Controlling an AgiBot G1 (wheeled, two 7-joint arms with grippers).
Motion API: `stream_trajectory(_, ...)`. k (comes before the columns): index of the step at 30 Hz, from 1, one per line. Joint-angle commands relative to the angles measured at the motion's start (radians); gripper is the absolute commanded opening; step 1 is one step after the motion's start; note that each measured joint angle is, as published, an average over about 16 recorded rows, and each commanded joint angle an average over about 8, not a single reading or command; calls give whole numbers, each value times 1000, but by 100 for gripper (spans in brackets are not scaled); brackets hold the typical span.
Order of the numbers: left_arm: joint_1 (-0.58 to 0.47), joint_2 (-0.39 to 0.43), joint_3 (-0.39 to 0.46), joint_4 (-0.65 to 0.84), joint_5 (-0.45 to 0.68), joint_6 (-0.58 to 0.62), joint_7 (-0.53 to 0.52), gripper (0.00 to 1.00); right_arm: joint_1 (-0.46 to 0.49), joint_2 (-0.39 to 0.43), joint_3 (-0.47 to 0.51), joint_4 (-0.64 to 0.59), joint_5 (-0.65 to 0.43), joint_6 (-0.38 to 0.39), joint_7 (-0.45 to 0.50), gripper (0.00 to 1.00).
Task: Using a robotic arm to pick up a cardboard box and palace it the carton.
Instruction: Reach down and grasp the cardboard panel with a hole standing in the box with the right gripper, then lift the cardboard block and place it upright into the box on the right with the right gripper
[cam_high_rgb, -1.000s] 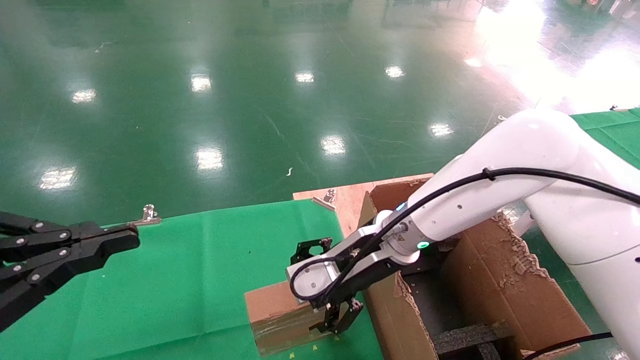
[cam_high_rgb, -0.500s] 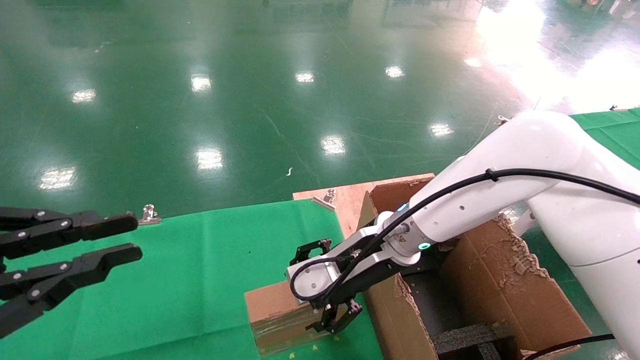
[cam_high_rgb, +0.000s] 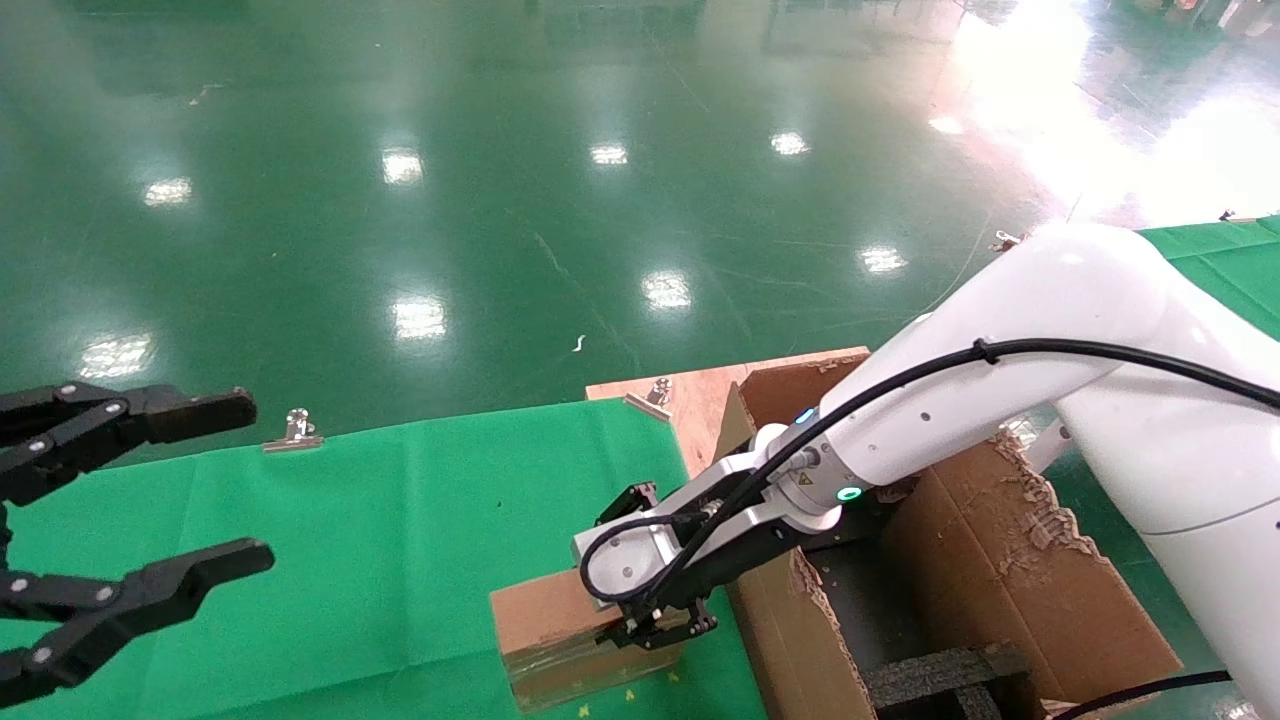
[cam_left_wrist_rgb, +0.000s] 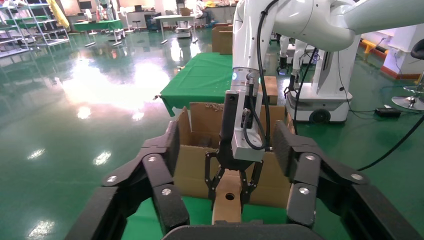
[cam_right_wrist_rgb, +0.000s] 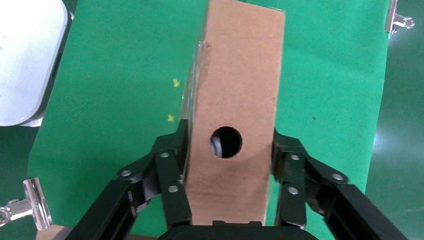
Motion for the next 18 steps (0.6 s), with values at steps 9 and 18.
stream_trajectory(9,0,0,0,0,0,0,0,100,-1,1,1,0,1,1,1,0)
stream_trajectory(18,0,0,0,0,0,0,0,100,49,13,12,-16,15,-13,-8,0)
